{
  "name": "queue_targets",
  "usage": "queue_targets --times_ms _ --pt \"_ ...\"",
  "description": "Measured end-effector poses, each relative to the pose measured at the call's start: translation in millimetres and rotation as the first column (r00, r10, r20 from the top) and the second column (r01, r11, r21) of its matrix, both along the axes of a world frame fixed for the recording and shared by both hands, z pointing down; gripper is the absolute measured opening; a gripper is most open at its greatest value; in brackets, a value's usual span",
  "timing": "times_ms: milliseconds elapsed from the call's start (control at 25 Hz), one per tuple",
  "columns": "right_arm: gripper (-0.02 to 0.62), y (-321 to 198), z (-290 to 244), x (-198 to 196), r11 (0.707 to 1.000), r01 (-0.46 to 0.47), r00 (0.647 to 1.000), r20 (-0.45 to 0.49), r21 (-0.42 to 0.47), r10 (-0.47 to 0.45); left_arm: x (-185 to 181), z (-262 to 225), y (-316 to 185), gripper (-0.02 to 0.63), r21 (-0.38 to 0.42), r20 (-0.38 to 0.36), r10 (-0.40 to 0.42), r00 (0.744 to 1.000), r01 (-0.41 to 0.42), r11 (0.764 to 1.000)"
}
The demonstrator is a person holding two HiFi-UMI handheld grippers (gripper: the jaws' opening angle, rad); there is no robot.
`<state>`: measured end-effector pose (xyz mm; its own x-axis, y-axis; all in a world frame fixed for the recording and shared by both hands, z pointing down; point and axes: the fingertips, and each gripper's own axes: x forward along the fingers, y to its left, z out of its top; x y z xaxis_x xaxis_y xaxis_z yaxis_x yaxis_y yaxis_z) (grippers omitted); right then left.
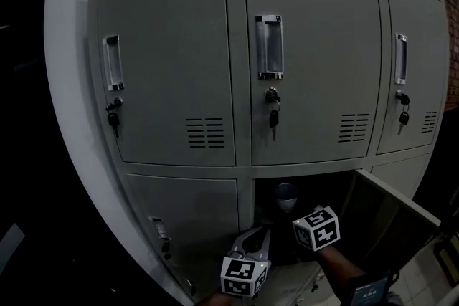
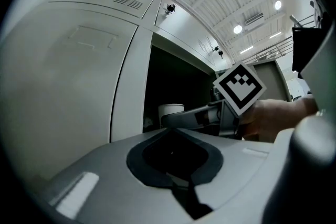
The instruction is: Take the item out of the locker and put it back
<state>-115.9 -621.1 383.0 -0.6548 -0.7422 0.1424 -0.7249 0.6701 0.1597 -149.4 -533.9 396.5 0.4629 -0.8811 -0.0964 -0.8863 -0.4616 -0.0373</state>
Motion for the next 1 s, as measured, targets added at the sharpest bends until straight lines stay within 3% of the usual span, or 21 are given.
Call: queue_targets --times_ms 160,280,680,1000 --pt "0.377 -10 3 -5 1.000 -0.007 1.000 -0.026 -0.016 0.006 -2 -2 0 0.002 0.005 -0.002 0.006 1.000 -0.006 1.000" --pt "0.313 -13 7 -6 1.000 -0.019 0.999 -0.044 -0.021 0.018 -3 -2 1 0.002 0.009 -0.001 0.009 1.000 -0.009 1.000" --pt "0.307 10 -5 9 1.000 -0.015 1.000 0.000 0.014 0.015 -3 -8 6 0.000 0.045 0.054 -0.032 0.998 0.029 0.999" --pt "0.308 55 -6 34 1.000 0.004 1.000 0.019 0.030 -0.005 7 -10 29 0.000 0.035 0.049 -0.058 0.997 0.056 0.998"
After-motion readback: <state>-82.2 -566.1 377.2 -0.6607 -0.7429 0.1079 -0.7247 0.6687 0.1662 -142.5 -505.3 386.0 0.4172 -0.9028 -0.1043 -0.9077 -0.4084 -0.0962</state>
